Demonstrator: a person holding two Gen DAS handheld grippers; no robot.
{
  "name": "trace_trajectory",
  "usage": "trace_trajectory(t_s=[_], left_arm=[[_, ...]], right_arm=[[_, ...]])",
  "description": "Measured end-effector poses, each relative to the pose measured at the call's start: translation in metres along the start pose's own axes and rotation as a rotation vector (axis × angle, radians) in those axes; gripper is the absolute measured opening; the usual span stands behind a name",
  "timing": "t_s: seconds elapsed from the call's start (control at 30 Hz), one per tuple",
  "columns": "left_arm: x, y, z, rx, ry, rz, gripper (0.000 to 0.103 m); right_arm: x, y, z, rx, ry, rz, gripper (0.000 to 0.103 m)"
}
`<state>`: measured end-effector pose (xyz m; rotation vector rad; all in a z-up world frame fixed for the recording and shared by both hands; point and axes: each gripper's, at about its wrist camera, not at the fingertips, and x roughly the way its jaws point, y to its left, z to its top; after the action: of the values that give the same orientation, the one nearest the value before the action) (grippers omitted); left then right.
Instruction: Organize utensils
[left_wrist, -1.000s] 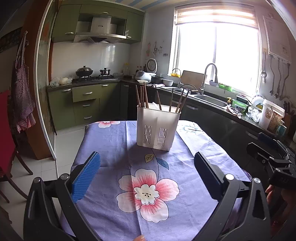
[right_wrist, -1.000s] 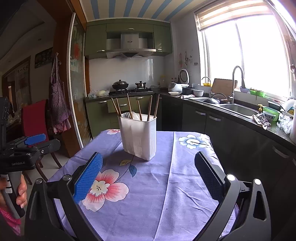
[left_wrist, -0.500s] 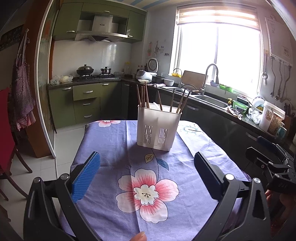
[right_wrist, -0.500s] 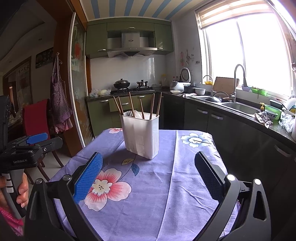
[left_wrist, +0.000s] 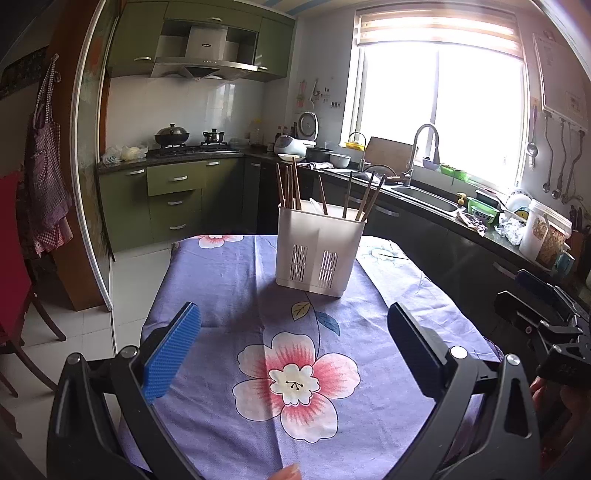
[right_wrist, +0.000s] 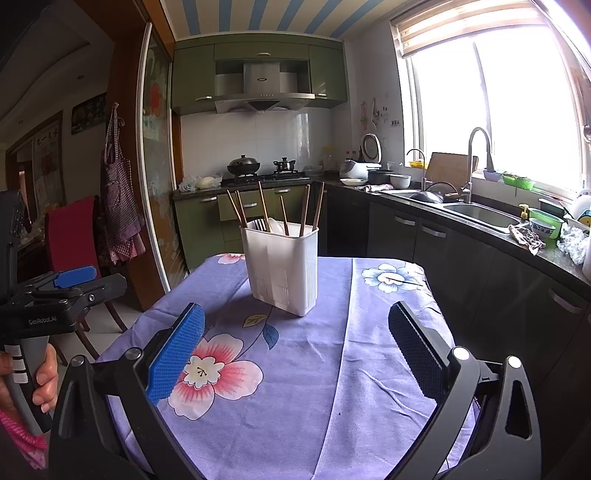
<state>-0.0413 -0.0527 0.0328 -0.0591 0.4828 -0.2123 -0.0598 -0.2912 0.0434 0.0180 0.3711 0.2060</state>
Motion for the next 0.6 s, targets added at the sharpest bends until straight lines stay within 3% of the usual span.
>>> trace_trajectory(t_s=[0.6], left_arm=[[-0.0008,0.0034,-0.0014,-0.007,0.005,0.011,0.096]], right_arm=[[0.0058,0.0018,-0.0055,0.002,0.009,0.007,0.098]])
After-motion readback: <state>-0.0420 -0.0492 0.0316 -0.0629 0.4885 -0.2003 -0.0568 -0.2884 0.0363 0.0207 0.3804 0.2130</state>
